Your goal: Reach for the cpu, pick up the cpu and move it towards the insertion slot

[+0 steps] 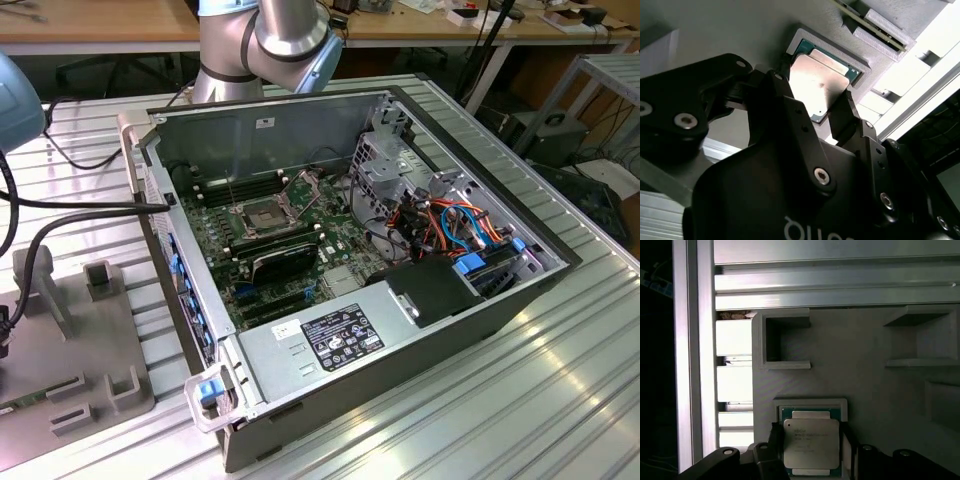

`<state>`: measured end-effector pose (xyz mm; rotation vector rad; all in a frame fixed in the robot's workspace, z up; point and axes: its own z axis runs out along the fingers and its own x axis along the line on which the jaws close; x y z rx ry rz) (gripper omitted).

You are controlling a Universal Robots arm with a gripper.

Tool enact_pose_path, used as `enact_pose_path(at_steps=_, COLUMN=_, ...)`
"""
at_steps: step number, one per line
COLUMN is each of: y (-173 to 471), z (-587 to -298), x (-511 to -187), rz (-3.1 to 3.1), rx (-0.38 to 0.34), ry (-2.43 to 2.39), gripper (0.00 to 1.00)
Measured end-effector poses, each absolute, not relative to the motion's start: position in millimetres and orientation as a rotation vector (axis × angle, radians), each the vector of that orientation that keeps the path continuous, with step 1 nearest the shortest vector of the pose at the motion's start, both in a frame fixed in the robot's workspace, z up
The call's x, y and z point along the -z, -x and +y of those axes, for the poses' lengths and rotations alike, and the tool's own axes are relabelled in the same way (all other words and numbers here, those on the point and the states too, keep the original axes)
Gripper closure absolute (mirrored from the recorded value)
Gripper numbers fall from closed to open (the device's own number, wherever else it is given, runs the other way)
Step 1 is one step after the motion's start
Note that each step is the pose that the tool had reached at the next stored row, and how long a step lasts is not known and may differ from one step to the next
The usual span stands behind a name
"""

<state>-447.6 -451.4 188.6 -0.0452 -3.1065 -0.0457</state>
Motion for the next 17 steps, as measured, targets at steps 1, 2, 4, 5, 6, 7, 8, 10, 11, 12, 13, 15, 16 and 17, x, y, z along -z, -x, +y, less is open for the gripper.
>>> enact_pose_path(at_steps=1, y=448, z=-451, x=-190, rz=-3.107, rx=0.046, ry=0.045, gripper=0.45)
enact_pose_path(at_steps=2, y=448, z=-451, x=-193, rz=-3.106, rx=0.045, ry=0.045, gripper=0.45)
enact_pose_path(at_steps=4, y=448, z=-451, x=-197, rz=-3.106, rx=0.045, ry=0.045, gripper=0.45)
enact_pose_path(at_steps=5, y=448, z=-451, x=-200, rz=-3.106, rx=0.045, ry=0.045, gripper=0.45)
enact_pose_path(at_steps=6, y=448, z=-451, x=-201, rz=-3.106, rx=0.045, ry=0.045, gripper=0.45)
enact_pose_path(at_steps=7, y=448, z=-451, x=-202, rz=-3.106, rx=0.045, ry=0.045, gripper=0.45)
enact_pose_path(at_steps=8, y=448, z=-451, x=-202, rz=-3.106, rx=0.045, ry=0.045, gripper=0.45)
enact_pose_path(at_steps=10, y=448, z=-451, x=-202, rz=-3.106, rx=0.045, ry=0.045, gripper=0.45)
enact_pose_path(at_steps=11, y=448, z=-451, x=-202, rz=-3.106, rx=0.045, ry=0.045, gripper=0.45)
enact_pose_path(at_steps=12, y=448, z=-451, x=-202, rz=-3.106, rx=0.045, ry=0.045, gripper=0.45)
enact_pose_path(at_steps=13, y=448, z=-451, x=-202, rz=-3.106, rx=0.045, ry=0.045, gripper=0.45)
enact_pose_path(at_steps=15, y=448, z=-451, x=-204, rz=-3.106, rx=0.045, ry=0.045, gripper=0.45)
enact_pose_path(at_steps=16, y=448, z=-451, x=-205, rz=-3.105, rx=0.045, ry=0.045, gripper=0.45)
enact_pose_path(at_steps=17, y=447, z=-451, x=-207, rz=-3.105, rx=0.045, ry=0.045, gripper=0.45)
